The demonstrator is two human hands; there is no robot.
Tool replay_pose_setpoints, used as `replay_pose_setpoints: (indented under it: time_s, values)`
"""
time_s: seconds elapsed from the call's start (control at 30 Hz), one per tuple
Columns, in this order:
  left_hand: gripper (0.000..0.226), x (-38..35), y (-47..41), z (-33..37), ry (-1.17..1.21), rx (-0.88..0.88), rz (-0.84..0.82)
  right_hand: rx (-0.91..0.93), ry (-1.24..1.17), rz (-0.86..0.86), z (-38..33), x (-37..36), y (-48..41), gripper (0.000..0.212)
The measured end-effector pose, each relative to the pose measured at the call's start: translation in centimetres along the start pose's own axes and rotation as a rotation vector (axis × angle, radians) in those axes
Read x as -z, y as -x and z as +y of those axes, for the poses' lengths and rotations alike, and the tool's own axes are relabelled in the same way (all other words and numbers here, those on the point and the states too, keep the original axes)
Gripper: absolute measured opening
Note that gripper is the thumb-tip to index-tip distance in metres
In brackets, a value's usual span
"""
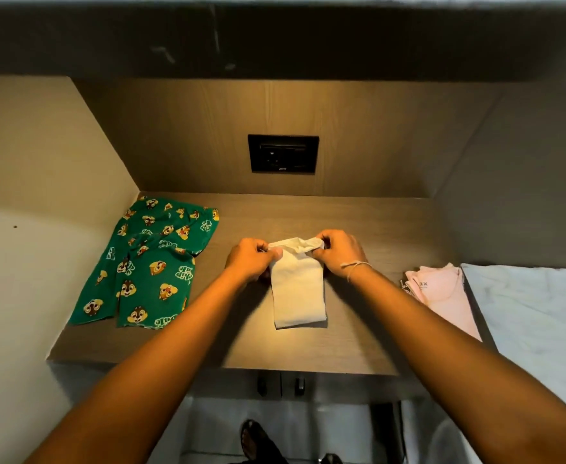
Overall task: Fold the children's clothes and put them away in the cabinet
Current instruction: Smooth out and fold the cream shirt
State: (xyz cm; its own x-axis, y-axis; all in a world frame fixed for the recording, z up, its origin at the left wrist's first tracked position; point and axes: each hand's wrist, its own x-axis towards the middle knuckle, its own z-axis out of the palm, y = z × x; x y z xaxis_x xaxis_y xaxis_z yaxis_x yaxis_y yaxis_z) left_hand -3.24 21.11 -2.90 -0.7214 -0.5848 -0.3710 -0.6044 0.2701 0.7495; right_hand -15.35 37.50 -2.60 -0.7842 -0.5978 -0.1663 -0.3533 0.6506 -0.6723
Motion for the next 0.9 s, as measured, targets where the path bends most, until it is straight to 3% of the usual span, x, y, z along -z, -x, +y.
replay_pose_setpoints:
  time_s: [0.13,0.27,0.33,0.47,0.67,0.83,0.9]
  values:
    - [0.026,-0.5,-0.8,-0.3,-0.234,-0.012,0.110,-0.057,0.052,0.064,0.4,-1.2,0.2,0.053]
    - [0.048,-1.4,1.2,-1.3,-0.527,-0.007,0.149,-0.115,0.076,0.093,1.6,-2.3,3.6,0.055]
    - [0.045,-2.6,2.3,-1.8,-0.544,0.006,0.137,-0.150,0.099,0.056,1.8,-3.4,5.2,0.058]
    - [0.026,-4.4,3.6,-1.0,-0.457,0.008,0.198,-0.198,0.132,0.152,1.0,-5.1,6.0,0.042]
    - [0.023,-5.0,4.8,-1.1,-0.218,-0.020,0.289,-0.229,0.040,0.234,0.4,-5.8,6.8,0.027]
    - [0.007,-4.6,5.5,-0.3,0.213,0.040,0.209,-0.252,-0.353,0.241,0.0,-5.6,7.4,0.021]
    - [0.025,-4.5,6.0,-0.4,0.326,0.000,0.129,-0.231,-0.548,0.248,0.0,-5.2,7.8,0.032]
